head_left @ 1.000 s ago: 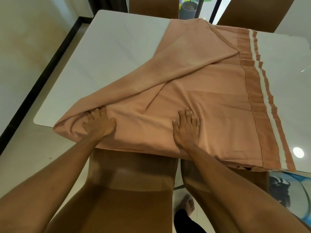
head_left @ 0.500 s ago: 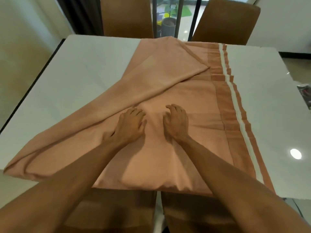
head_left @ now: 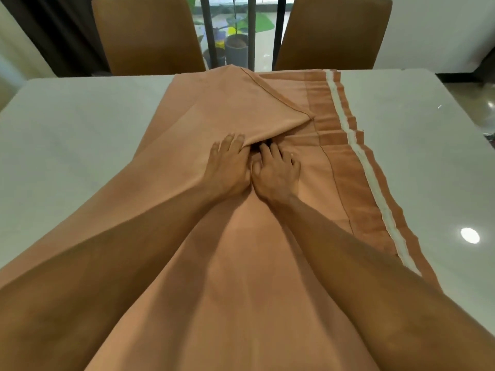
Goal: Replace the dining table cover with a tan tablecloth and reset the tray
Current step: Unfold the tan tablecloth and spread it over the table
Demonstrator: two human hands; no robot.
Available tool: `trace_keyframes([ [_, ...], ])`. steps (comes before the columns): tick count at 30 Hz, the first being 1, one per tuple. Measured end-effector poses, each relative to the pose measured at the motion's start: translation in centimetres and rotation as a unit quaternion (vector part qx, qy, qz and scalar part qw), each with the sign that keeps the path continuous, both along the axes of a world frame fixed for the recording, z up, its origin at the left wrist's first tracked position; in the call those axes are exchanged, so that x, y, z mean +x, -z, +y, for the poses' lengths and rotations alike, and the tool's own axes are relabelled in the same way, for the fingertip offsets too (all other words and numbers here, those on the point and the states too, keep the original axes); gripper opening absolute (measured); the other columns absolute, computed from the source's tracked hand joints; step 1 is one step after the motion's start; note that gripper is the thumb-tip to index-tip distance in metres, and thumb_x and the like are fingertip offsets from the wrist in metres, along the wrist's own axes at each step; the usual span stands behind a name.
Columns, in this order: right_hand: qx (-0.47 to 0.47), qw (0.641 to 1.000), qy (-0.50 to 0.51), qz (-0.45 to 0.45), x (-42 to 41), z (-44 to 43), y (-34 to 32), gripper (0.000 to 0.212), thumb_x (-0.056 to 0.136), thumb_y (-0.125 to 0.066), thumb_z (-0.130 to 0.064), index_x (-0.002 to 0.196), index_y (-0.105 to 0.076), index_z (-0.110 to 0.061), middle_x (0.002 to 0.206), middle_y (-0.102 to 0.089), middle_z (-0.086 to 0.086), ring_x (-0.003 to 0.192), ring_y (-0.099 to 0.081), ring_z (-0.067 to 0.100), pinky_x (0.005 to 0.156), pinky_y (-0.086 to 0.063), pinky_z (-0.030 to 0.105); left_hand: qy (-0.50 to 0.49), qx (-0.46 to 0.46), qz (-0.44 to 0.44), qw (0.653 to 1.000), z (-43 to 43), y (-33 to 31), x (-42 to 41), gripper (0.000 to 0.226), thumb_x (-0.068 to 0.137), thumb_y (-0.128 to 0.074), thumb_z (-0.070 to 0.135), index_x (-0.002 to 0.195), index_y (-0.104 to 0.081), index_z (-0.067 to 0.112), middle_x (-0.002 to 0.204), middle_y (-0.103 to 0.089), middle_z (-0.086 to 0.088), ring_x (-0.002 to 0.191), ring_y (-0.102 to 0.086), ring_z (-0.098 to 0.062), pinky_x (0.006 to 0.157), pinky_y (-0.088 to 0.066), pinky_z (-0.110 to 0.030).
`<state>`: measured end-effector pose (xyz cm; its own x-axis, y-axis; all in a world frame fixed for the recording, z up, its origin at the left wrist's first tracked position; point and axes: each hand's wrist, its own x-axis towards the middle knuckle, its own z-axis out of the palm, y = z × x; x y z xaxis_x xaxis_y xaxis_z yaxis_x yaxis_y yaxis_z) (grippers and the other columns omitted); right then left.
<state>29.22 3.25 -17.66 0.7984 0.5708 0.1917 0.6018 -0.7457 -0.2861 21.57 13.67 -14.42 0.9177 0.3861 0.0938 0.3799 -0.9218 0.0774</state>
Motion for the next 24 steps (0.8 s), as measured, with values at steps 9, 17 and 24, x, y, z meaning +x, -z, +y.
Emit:
trace_keyframes([
  [9,-0.05,0.997,-0.026,0.045,0.8,0.2,-1.4,0.054,0.098,-0.029,-0.043,0.151,-0.033,-0.032,0.162,-0.029,-0.002,0.144,-0.026,0.024,0.109,-0.026,0.05,-0.004,0.044,0.04,0.998,2.1,-1.3,4.6,0.042,0.091,-0.052,0.028,0.133,-0.048,0.022,0.139,-0.042,-0.002,0.115,-0.045,-0.031,0.083,-0.042,-0.044],
  [17,-0.073,0.994,-0.032,0.078,0.9,-0.5,-1.5,0.061,0.1,-0.024,-0.05,0.158,-0.022,-0.034,0.169,-0.011,0.001,0.155,-0.008,0.025,0.123,0.001,0.054,-0.328,-0.167,-0.086,0.926,13.7,-7.1,-2.5,0.053,0.091,-0.057,0.019,0.142,-0.043,0.011,0.144,-0.044,-0.016,0.131,-0.043,-0.04,0.107,-0.039,-0.052],
  [24,-0.058,0.994,-0.074,0.056,-2.3,5.6,-2.6,0.056,0.1,-0.035,-0.04,0.154,-0.032,-0.025,0.163,-0.029,0.003,0.15,-0.025,0.028,0.121,-0.019,0.055,-0.396,-0.165,-0.104,0.897,22.5,-8.0,-13.5,0.063,0.089,-0.063,0.022,0.146,-0.04,0.007,0.147,-0.044,-0.018,0.132,-0.044,-0.041,0.109,-0.038,-0.052],
])
